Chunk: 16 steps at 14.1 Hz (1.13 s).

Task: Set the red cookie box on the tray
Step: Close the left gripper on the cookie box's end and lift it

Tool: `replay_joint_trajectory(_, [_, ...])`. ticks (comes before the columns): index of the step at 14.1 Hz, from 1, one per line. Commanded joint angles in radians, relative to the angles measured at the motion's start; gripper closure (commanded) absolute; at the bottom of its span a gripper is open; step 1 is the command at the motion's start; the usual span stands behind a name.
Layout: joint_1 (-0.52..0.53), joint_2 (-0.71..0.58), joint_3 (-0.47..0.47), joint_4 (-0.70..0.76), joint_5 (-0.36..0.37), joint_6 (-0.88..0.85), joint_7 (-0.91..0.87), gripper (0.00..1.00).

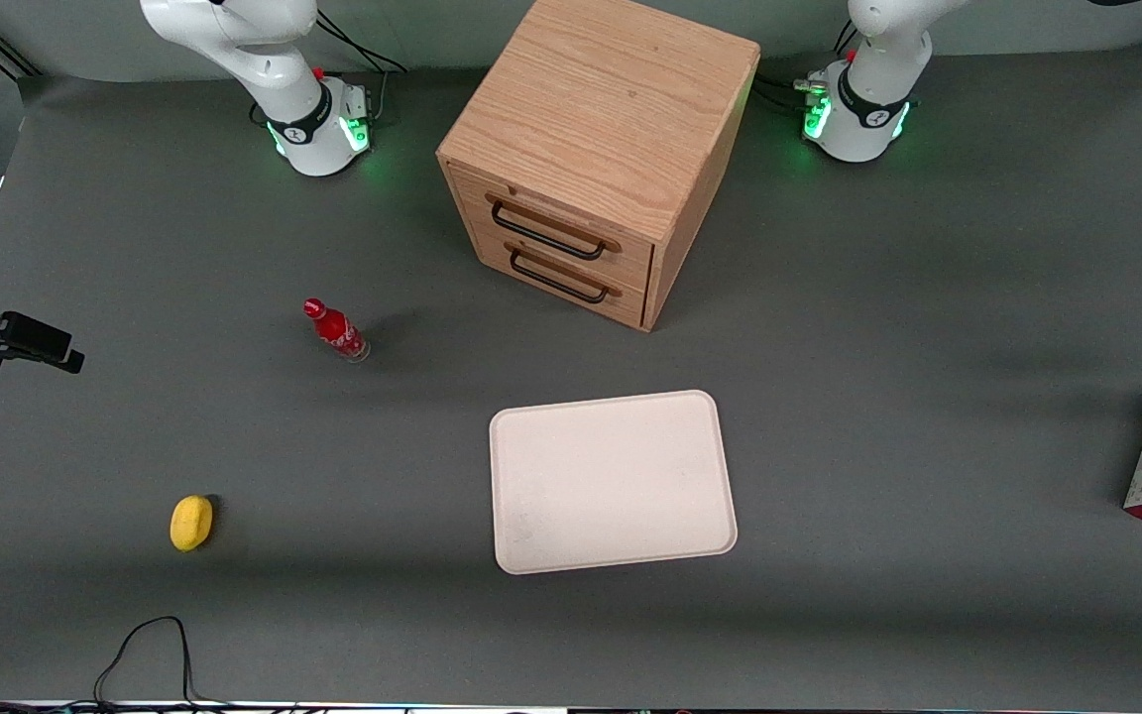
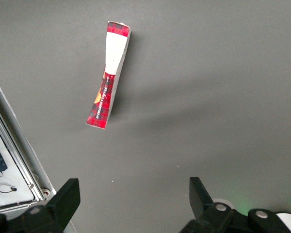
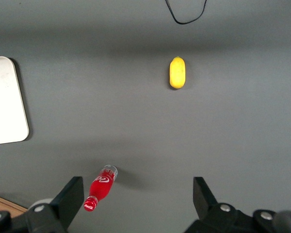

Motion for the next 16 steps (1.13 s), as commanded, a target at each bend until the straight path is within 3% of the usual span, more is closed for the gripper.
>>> replay_joint_trajectory(1, [0.023,-0.007,-0.009,-0.14,0.02,0.154,0.051,0.0])
replay_joint_trajectory(5, [0.06,0.054,-0.009,-0.312,0.008,0.424,0.131,0.0])
replay_joint_trajectory(10, [0.059,0.194,-0.012,-0.314,-0.017,0.57,0.131,0.0])
replay_joint_trajectory(16, [0.049,0.249,-0.017,-0.306,-0.017,0.655,0.145,0.0])
